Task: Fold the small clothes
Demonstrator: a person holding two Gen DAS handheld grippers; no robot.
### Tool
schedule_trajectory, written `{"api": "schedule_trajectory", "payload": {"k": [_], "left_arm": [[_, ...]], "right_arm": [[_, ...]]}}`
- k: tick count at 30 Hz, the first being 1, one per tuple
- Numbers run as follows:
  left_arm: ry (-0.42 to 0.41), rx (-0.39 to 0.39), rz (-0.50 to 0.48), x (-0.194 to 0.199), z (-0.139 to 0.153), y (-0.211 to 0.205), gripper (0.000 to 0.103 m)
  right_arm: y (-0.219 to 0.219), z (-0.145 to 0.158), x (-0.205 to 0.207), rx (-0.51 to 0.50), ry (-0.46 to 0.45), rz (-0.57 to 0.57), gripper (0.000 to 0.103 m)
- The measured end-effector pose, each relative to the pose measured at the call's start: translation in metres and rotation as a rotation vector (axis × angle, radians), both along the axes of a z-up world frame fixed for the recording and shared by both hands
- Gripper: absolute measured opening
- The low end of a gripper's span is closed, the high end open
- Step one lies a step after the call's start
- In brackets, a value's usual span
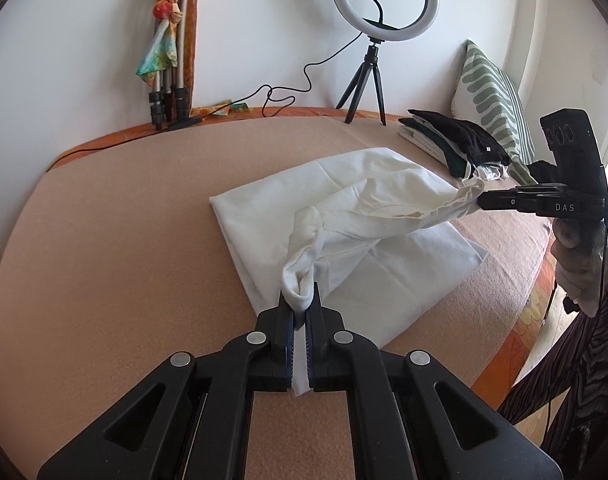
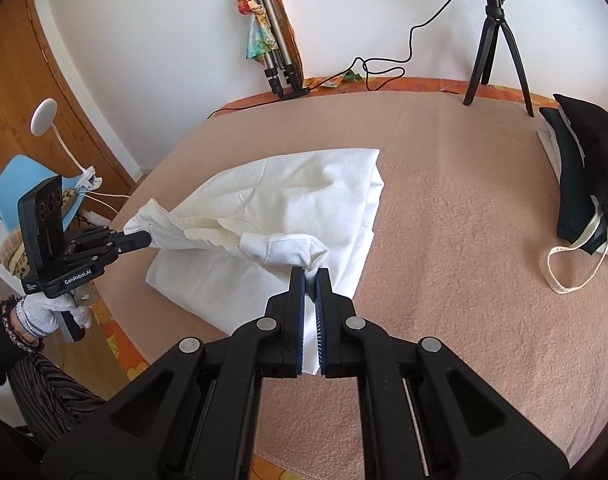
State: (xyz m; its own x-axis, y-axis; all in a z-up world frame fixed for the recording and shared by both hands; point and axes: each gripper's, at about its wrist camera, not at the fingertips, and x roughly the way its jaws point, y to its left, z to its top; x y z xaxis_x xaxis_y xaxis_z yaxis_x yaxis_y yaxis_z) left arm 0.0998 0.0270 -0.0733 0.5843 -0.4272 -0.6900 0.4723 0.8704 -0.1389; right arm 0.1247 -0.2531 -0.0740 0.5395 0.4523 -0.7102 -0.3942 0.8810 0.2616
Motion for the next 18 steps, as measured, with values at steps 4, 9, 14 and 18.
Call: {"api": "schedule_trajectory", "payload": {"k": [4,9,14,18], "left_arm": [[0.020,0.061,-0.009,-0.010,-0.007,0.006,0.005],[0.034,0.110,0.015,-0.024,-0.007,0.019,0.006],[-0.016,0.077,0.019,-0.038,0.010,0.021,0.015],[-0.092,0.132,-0.062,-0.047,0.016,-0.008,0.042]], "right_arm": [[0.009,-0.007,-0.020,-0.079,-0.019,0.051,0.006],[0.025,-0.012,-0.048,-0.179,-0.037,0.154,0.006],[0.015,-0.003,-0.060,-0.188,-0.046,0.120,0.015],[-0.004,0.001,-0.045,-0.050,0.022,0.041,0.040]]}}
